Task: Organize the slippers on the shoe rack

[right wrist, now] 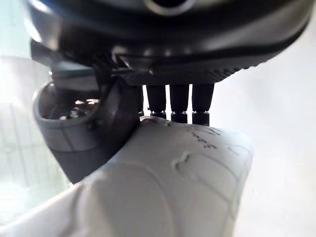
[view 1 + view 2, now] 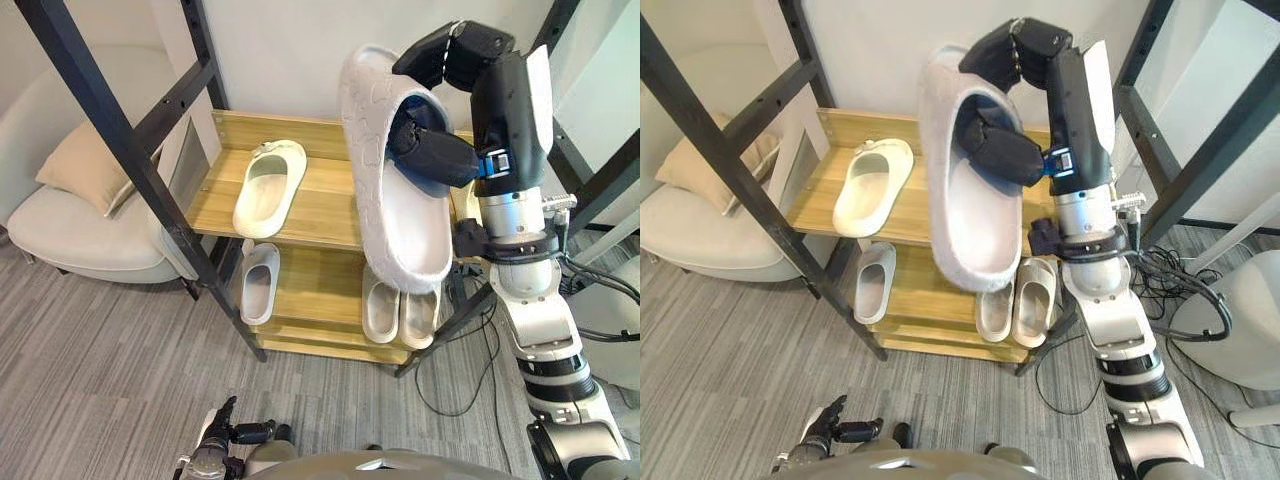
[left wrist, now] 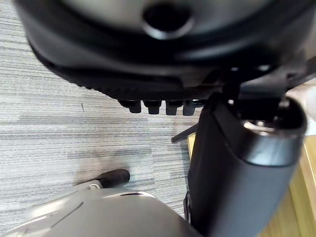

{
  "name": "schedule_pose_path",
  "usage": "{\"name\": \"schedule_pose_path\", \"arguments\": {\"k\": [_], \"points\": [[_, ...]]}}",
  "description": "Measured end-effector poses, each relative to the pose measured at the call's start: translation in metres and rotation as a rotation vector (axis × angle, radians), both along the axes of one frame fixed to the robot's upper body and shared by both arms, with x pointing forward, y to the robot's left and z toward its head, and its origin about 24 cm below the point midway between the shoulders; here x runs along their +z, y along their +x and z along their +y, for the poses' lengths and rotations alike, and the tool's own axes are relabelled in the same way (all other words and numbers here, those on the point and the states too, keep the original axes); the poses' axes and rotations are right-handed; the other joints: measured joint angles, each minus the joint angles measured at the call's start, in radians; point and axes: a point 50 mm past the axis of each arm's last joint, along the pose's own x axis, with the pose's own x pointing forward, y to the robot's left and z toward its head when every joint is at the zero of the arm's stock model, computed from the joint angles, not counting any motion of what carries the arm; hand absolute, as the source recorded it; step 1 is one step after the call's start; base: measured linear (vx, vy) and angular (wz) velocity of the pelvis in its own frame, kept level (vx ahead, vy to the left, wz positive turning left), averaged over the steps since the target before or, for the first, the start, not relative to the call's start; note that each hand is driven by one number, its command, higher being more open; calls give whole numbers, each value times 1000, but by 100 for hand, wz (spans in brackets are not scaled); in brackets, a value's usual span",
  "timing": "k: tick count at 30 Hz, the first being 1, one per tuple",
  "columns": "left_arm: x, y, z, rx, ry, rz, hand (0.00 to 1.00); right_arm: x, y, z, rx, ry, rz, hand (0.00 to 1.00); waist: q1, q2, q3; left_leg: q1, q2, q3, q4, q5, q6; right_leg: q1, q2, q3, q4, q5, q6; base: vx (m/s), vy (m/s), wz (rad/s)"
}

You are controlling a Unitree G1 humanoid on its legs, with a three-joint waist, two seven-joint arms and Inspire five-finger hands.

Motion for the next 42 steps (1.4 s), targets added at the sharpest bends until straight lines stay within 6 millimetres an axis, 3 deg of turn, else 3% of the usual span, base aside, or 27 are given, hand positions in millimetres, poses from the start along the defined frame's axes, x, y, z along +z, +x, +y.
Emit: {"name": "schedule_pose_path", "arguments": {"k": [8, 16, 23, 26, 28, 29, 31, 34, 37, 42], "points": [[-2, -6, -1, 0, -2, 20, 100, -15, -15, 31, 304, 63, 99, 0, -7, 4, -29, 6, 0, 3, 0, 3, 4, 5, 0, 3, 0, 0, 0, 0, 0, 0], [-2, -9, 0, 0, 2, 32, 100, -59, -27, 65, 600, 42, 354, 0, -4, -3, -46, 10, -3, -7, 0, 4, 5, 17, -3, -8, -2, -1, 0, 0, -4, 4], [-2, -7, 1, -14, 4, 20, 100, -122, -34, 82, 714, -57, 686, 0, 10, -6, -47, -26, -3, -30, 2, 14, 4, -20, -6, -29, 31, -13, -4, -21, -12, 10], [4, 19, 1, -33, 8, -53, 100, -142, -30, 82, 695, -102, 779, 0, 26, -12, 18, -133, -2, -65, 116, -6, 4, -100, -16, -55, 122, -39, -12, -95, -28, 32], [13, 50, -2, -60, 6, -132, 100, -150, -23, 81, 666, -143, 815, 0, 42, 1, 88, -266, 10, -91, 276, -54, 2, -196, -22, -70, 237, -74, -23, -247, -21, 27], [15, 56, -3, -63, 5, -150, 100, -151, -21, 81, 660, -153, 816, 0, 45, 4, 102, -288, 11, -95, 305, -63, 1, -214, -23, -73, 263, -83, -25, -284, -5, 15], [27, 83, -6, -76, -5, -243, 100, -149, -16, 80, 634, -194, 802, 0, 51, 19, 163, -437, 16, -116, 454, -110, -7, -356, -44, -80, 428, -142, -34, -264, -12, 19], [38, 104, -7, -77, -13, -321, 100, -145, -12, 81, 593, -250, 762, 0, 51, 25, 219, -541, 15, -126, 532, -121, -8, -468, -64, -86, 542, -184, -46, -211, -23, 13], [46, 118, -9, -75, -22, -372, 100, -140, -6, 81, 543, -296, 717, 0, 51, 29, 251, -613, 13, -126, 565, -119, -11, -547, -79, -88, 600, -194, -50, -158, -1, 6], [70, 150, -14, -63, -37, -520, 100, -110, 19, 70, 382, -316, 568, 0, 49, 41, 283, -857, 18, -139, 777, -164, -19, -783, -111, -82, 806, -256, -64, -122, -3, 4]]}}
